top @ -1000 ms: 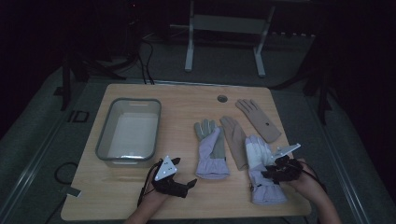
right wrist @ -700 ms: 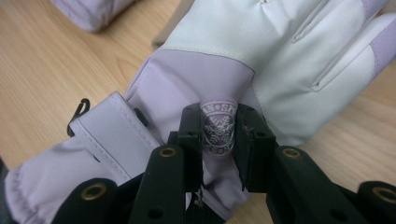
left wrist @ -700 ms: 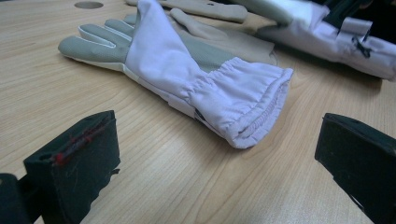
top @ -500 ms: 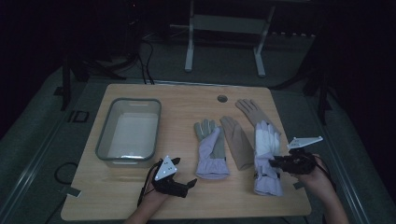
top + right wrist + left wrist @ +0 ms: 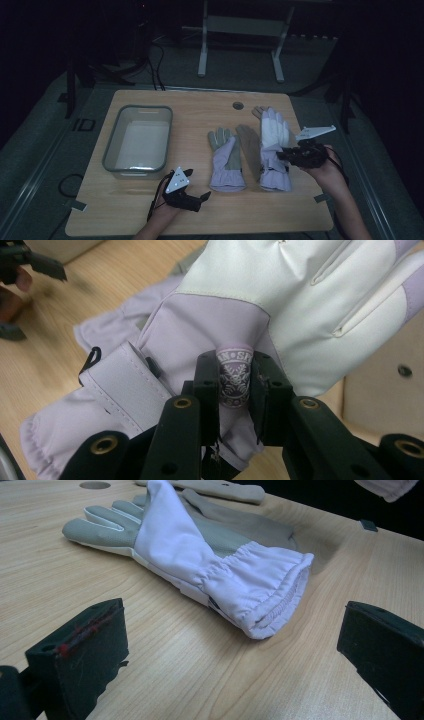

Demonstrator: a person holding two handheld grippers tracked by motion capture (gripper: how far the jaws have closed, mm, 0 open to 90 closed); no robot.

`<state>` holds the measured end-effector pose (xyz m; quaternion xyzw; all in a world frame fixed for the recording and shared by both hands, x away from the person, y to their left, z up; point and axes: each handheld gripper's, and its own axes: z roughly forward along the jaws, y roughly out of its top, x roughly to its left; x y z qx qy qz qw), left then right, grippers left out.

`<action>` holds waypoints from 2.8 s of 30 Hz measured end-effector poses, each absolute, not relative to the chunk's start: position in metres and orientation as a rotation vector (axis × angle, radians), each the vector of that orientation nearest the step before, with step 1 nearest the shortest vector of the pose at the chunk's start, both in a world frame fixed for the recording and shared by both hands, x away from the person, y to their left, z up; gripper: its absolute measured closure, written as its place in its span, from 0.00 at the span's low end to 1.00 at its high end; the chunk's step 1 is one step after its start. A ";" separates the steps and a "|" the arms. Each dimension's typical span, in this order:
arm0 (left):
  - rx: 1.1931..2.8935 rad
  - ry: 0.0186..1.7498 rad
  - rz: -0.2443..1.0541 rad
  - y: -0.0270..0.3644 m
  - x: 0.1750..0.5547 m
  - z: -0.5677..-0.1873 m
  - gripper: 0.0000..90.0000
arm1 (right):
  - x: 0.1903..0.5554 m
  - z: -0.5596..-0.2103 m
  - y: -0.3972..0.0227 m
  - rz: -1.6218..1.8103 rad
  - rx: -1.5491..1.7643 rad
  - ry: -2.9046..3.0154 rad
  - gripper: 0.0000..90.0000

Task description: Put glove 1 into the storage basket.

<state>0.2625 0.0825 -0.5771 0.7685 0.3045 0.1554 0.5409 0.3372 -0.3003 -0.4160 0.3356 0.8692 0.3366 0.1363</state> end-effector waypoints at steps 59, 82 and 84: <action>1.824 0.729 0.367 0.083 0.263 -0.577 0.00 | 0.382 -0.477 -0.179 0.955 0.935 2.688 0.24; 1.862 0.966 0.189 0.054 0.289 -0.542 0.12 | 0.387 -0.496 -0.208 1.152 1.203 2.537 0.43; 1.885 1.003 0.163 0.050 0.292 -0.544 0.15 | 0.390 -0.501 -0.209 1.172 1.240 2.548 0.46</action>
